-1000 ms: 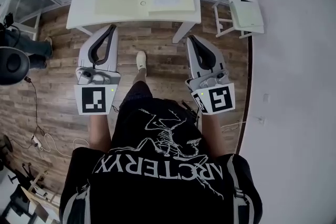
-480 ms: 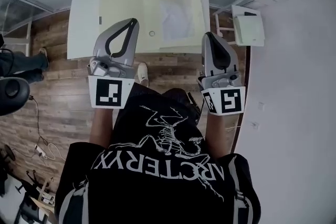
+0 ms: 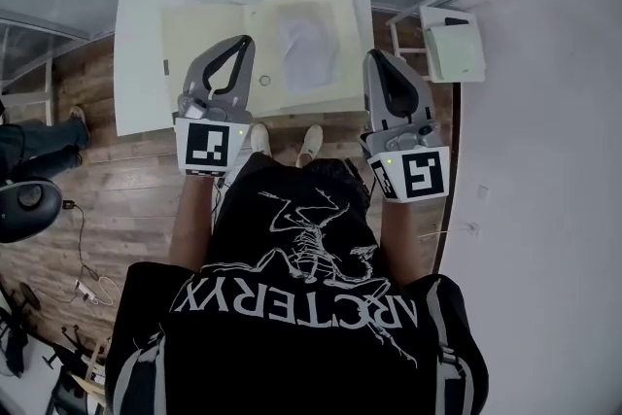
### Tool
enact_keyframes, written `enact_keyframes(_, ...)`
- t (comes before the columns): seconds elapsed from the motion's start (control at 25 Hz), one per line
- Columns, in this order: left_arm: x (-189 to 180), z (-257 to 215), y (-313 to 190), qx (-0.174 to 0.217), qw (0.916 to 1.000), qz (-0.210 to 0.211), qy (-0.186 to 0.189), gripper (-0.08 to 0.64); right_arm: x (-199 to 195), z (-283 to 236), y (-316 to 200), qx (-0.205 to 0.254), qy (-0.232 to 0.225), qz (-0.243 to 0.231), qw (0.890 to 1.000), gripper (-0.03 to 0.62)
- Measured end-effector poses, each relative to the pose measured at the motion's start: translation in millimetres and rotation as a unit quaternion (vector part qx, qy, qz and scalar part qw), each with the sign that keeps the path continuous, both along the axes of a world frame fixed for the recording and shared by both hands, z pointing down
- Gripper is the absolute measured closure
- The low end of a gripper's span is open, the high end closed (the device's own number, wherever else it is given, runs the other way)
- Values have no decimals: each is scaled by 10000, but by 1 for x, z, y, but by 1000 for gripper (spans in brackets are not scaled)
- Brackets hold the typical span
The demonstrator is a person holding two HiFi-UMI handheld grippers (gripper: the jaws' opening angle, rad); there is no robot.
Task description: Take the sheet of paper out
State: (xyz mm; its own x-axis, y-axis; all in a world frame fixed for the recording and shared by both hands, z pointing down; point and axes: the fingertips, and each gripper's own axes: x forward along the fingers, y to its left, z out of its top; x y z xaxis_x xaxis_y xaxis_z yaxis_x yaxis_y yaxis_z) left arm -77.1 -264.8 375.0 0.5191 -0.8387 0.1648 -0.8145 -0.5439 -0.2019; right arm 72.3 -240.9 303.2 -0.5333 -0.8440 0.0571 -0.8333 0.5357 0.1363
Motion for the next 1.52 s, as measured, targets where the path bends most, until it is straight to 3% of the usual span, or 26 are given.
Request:
enact_keyframes(0.08, 21, 45, -13, -355, 9990, 250, 83, 548, 12, -4, -7, 29, 16, -35, 10000, 580)
enact_keyframes(0.16, 43, 103, -27, -1011, 9937, 474, -39, 545, 25, -7, -13, 46, 27, -61, 10000, 580)
enact_keyframes(0.2, 52, 134, -34, -1375, 9888, 554, -155, 488, 31, -7, -15, 43, 24, -55, 10000, 580)
enact_keyframes(0.24, 61, 166, -40, -1762, 9819, 630, -293, 377, 39, -7, -16, 29, 24, -30, 10000, 580)
enact_keyframes(0.28, 70, 197, -44, -2161, 9728, 705, -445, 337, 46, -6, -17, 5, 30, 8, 10000, 580)
enact_keyframes(0.44, 88, 296, -52, -3464, 9293, 723, -1054, 315, 78, 2, -20, -117, 60, 178, 9998, 580)
enact_keyframes(0.52, 92, 317, -56, -3681, 9180, 694, -1301, 317, 96, 7, -20, -185, 61, 318, 9993, 580)
enact_keyframes(0.84, 100, 359, -67, -3984, 8892, 764, -2115, 422, 136, 18, -14, -368, 31, 672, 9971, 580)
enact_keyframes(1.0, 99, 363, -66, -4132, 8905, 673, -1782, 426, 137, 17, -14, -367, 50, 655, 9972, 580)
enact_keyframes(1.28, 110, 357, -59, -4195, 8937, 673, -1442, 543, 127, 15, -5, -334, 53, 518, 9981, 580)
enact_keyframes(1.36, 108, 346, -58, -4083, 9006, 672, -1332, 549, 123, 15, -3, -332, 59, 471, 9983, 580)
enact_keyframes(1.52, 101, 290, -59, -3477, 9288, 616, -1128, 549, 115, 14, -4, -311, 9, 371, 9988, 580)
